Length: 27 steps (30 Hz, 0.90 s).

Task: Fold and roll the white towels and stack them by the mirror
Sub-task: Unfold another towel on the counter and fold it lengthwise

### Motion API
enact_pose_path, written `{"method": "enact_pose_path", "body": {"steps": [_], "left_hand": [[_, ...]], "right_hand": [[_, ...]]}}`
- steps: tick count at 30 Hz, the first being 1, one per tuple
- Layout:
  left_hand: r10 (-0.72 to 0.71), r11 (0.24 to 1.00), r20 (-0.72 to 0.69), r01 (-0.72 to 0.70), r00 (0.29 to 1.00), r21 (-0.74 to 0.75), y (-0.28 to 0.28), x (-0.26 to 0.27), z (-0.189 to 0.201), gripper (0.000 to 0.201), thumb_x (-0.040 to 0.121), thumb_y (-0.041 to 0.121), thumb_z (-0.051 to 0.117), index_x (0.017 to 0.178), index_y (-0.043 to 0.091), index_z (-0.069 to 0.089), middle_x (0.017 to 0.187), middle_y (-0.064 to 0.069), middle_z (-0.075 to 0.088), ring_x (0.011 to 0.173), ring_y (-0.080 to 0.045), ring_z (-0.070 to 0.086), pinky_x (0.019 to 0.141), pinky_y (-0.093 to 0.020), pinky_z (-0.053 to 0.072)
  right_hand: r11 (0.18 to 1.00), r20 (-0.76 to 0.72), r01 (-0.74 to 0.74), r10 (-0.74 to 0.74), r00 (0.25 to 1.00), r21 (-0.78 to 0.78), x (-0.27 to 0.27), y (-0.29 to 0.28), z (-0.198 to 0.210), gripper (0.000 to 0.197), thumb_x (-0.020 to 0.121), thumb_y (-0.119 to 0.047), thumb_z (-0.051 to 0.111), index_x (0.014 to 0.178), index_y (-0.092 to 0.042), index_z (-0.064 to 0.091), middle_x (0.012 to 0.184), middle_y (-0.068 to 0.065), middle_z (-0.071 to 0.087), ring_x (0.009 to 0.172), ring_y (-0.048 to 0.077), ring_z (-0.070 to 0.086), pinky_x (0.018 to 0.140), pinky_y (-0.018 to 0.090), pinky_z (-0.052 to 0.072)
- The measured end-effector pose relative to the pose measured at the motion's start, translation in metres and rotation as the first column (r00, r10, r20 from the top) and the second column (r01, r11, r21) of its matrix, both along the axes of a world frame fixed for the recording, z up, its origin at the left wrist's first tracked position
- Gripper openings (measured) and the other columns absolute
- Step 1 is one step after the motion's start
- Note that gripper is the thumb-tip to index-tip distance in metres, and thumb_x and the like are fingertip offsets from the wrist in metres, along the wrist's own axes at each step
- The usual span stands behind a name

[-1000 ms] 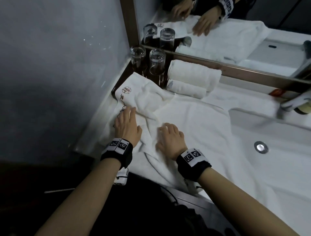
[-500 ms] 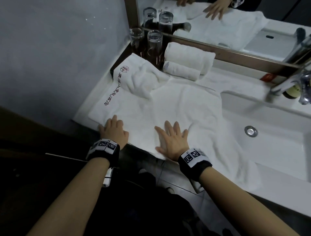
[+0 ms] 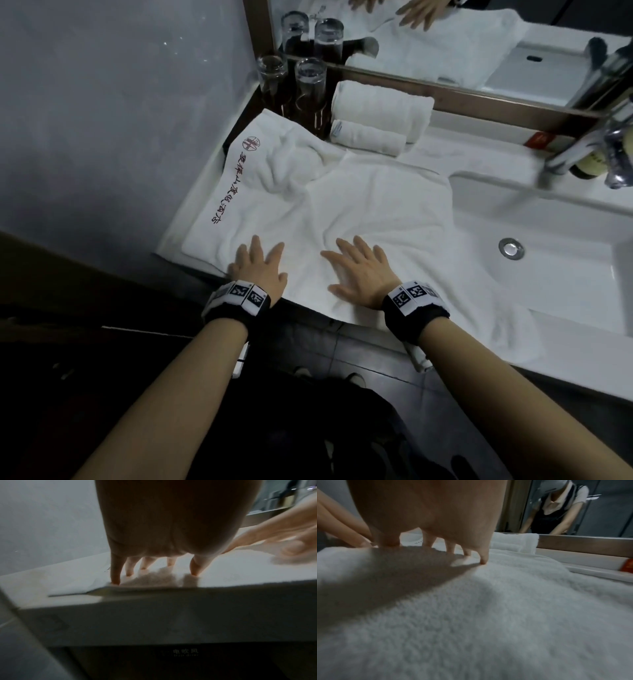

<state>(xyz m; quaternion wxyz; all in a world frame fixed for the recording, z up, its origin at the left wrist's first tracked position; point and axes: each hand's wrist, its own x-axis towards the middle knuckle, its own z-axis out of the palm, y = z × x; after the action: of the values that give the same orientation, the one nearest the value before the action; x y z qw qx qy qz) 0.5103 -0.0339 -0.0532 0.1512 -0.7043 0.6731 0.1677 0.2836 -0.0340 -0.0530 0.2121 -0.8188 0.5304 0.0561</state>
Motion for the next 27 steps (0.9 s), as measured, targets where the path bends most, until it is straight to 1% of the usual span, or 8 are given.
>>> {"method": "enact_pose_path", "body": {"steps": [4, 8, 13, 17, 20, 22, 24, 27], "left_hand": [[-0.022, 0.996, 0.077, 0.029, 0.997, -0.083, -0.012, -0.026, 0.014, 0.057, 0.086, 0.036, 0.048, 0.135, 0.014, 0.032, 0.152, -0.016, 0.014, 0.13, -0.036, 0.029, 0.097, -0.05, 0.034], [-0.351, 0.92, 0.001, 0.345, 0.937, -0.189, -0.018, -0.068, 0.016, 0.06, 0.085, 0.026, 0.049, 0.14, 0.016, 0.029, 0.156, -0.007, 0.013, 0.139, -0.026, 0.022, 0.106, -0.048, 0.029], [-0.532, 0.838, -0.053, 0.517, 0.845, -0.171, -0.015, -0.112, 0.009, 0.061, 0.085, 0.025, 0.047, 0.143, 0.022, 0.028, 0.156, -0.004, 0.014, 0.14, -0.022, 0.022, 0.108, -0.044, 0.03], [-0.565, 0.822, -0.049, 0.556, 0.824, -0.121, -0.017, -0.129, 0.005, 0.062, 0.084, 0.022, 0.048, 0.143, 0.027, 0.028, 0.155, 0.0, 0.016, 0.139, -0.022, 0.022, 0.106, -0.044, 0.032], [-0.537, 0.843, -0.082, 0.532, 0.839, -0.075, -0.018, -0.132, 0.005, 0.065, 0.084, 0.021, 0.048, 0.144, 0.03, 0.025, 0.156, 0.002, 0.013, 0.14, -0.021, 0.018, 0.105, -0.045, 0.033], [-0.531, 0.848, -0.086, 0.528, 0.843, -0.054, -0.018, -0.133, 0.007, 0.066, 0.084, 0.02, 0.047, 0.144, 0.03, 0.023, 0.156, 0.003, 0.01, 0.141, -0.021, 0.015, 0.106, -0.045, 0.032], [-0.531, 0.847, -0.087, 0.53, 0.843, -0.032, -0.018, -0.133, 0.009, 0.066, 0.085, 0.019, 0.046, 0.146, 0.03, 0.02, 0.157, 0.004, 0.007, 0.142, -0.02, 0.012, 0.108, -0.044, 0.03], [-0.525, 0.85, -0.107, 0.526, 0.844, -0.02, -0.019, -0.131, 0.012, 0.066, 0.087, 0.018, 0.044, 0.147, 0.029, 0.017, 0.158, 0.004, 0.006, 0.143, -0.019, 0.011, 0.11, -0.043, 0.026]], "right_hand": [[0.961, 0.133, 0.242, -0.224, 0.965, -0.131, -0.022, 0.019, 0.003, 0.055, 0.089, -0.034, 0.051, 0.141, -0.026, 0.034, 0.149, 0.003, 0.034, 0.14, 0.024, 0.024, 0.11, 0.046, 0.021], [0.8, 0.133, 0.544, -0.528, 0.839, -0.253, -0.062, 0.046, 0.003, 0.047, 0.083, -0.014, 0.054, 0.13, -0.014, 0.048, 0.136, 0.009, 0.048, 0.13, 0.028, 0.038, 0.105, 0.046, 0.029], [0.562, -0.017, 0.803, -0.821, 0.57, -0.2, -0.131, 0.088, 0.005, 0.05, 0.09, -0.024, 0.05, 0.138, -0.014, 0.038, 0.147, 0.011, 0.034, 0.137, 0.032, 0.026, 0.105, 0.05, 0.027], [0.332, -0.038, 0.932, -0.943, 0.33, -0.144, -0.169, 0.119, 0.009, 0.057, 0.083, -0.026, 0.059, 0.133, -0.006, 0.038, 0.131, 0.02, 0.043, 0.119, 0.039, 0.04, 0.09, 0.051, 0.041], [0.201, -0.005, 0.979, -0.979, 0.201, 0.021, -0.189, 0.125, 0.008, 0.057, 0.078, -0.036, 0.066, 0.122, -0.007, 0.044, 0.12, 0.019, 0.054, 0.112, 0.037, 0.052, 0.09, 0.045, 0.043], [0.196, -0.025, 0.972, -0.979, 0.201, 0.131, -0.195, 0.123, 0.008, 0.043, 0.079, -0.038, 0.064, 0.106, -0.007, 0.051, 0.109, 0.017, 0.06, 0.107, 0.035, 0.057, 0.085, 0.038, 0.043], [0.244, 0.036, 0.956, -0.97, 0.241, 0.162, -0.195, 0.117, 0.007, 0.028, 0.082, -0.036, 0.062, 0.075, -0.013, 0.049, 0.087, 0.013, 0.057, 0.097, 0.034, 0.058, 0.07, 0.032, 0.037], [0.314, 0.226, 0.939, -0.934, 0.278, 0.142, -0.18, 0.1, 0.012, 0.039, 0.082, -0.026, 0.064, 0.061, -0.017, 0.033, 0.065, 0.001, 0.043, 0.074, 0.029, 0.049, 0.06, 0.03, 0.022]]}}
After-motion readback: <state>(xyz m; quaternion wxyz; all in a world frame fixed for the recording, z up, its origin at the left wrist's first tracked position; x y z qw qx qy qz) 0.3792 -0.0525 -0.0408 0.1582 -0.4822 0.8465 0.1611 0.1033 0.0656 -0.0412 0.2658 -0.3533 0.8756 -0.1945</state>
